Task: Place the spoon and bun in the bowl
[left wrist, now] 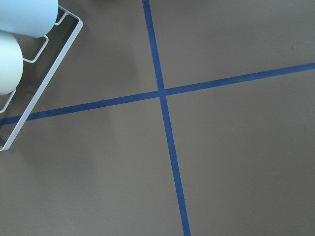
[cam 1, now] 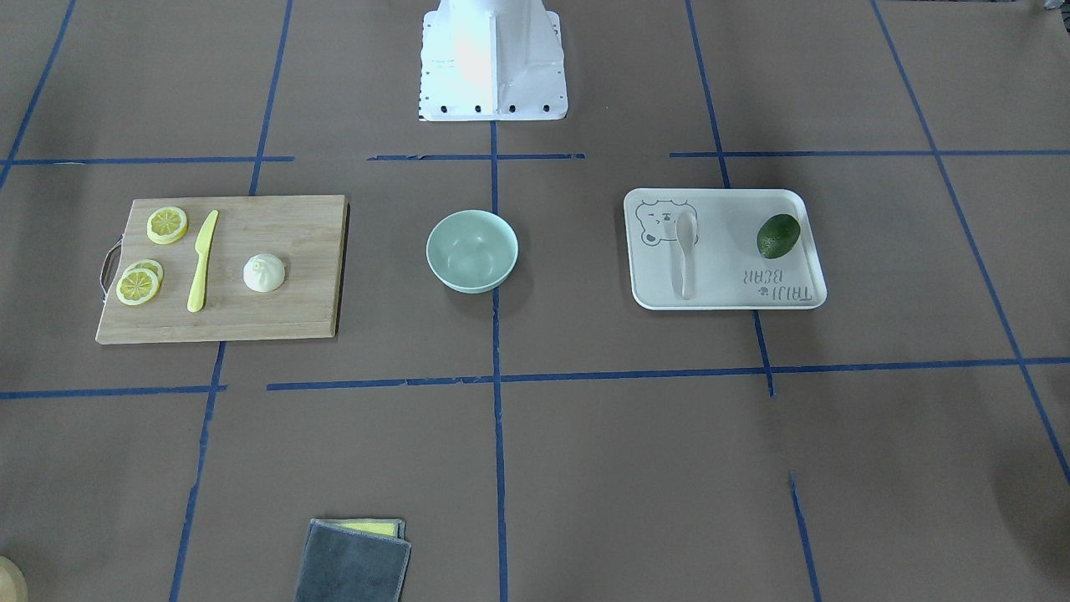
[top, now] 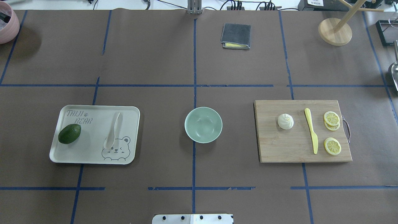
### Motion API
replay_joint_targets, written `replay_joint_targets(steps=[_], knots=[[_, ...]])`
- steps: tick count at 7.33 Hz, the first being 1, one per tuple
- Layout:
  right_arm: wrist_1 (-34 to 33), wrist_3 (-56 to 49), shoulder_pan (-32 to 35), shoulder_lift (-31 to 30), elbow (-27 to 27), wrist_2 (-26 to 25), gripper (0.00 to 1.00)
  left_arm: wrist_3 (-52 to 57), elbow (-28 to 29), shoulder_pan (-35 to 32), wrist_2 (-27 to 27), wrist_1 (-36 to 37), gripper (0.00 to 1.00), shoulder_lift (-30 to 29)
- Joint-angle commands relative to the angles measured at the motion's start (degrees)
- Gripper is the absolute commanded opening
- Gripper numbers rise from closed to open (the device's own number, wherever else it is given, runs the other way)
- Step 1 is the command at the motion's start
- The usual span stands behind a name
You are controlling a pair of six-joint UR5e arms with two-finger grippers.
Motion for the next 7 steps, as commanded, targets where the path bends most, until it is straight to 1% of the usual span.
replay_joint_targets(steps=[1,2,4,5,6,7], knots=[[-0.2,0.0,0.7,0.7,0.9,-0.5,1.0,-0.5,-0.7,-0.1,-0.7,-0.1,1.0,0.1],[0.1,0.1,0.6,0.6,0.7,-0.7,1.0,-0.6,-1.5,0.0,-1.5,1.2,1.0,-1.4],[0.1,0.1,0.6,0.4,-0.2,-0.7,1.0,-2.5,-0.9,0.3,-1.4,0.6,1.0,-2.1],[1.3,0.2,0.5,0.5,-1.3,-0.8,1.0,-3.0,-2.2,0.2,-2.4,-0.1,1.0,-1.0],[5.0,0.7,0.5,-0.2,-1.6,-0.8,1.0,-3.0,-2.5,0.3,-6.8,-0.7,1.0,-0.5],[7.5,0.8,0.5,-0.3,-1.5,-0.9,1.0,-3.0,-2.3,0.4,-8.0,-4.4,1.0,-0.3]])
